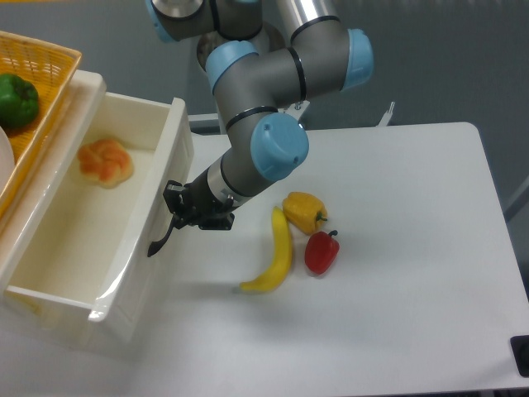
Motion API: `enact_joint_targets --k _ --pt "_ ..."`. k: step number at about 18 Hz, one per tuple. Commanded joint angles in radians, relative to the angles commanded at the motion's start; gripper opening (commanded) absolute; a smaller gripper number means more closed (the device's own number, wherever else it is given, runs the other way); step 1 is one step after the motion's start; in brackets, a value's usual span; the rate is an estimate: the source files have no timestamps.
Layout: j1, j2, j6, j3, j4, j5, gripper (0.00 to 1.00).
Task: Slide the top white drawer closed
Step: 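Push the drawer front with the gripper, sliding the drawer shut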
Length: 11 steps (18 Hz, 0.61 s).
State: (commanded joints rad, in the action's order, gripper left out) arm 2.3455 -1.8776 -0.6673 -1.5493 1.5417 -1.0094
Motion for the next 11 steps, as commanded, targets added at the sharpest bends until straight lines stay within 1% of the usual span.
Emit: enact_joint_targets --k 6,11 --pt "-0.012 0.008 0.005 0.0 0.006 0.0 0.14" --pt "-0.038 0.014 0.009 -0.002 0.009 0.0 0.14"
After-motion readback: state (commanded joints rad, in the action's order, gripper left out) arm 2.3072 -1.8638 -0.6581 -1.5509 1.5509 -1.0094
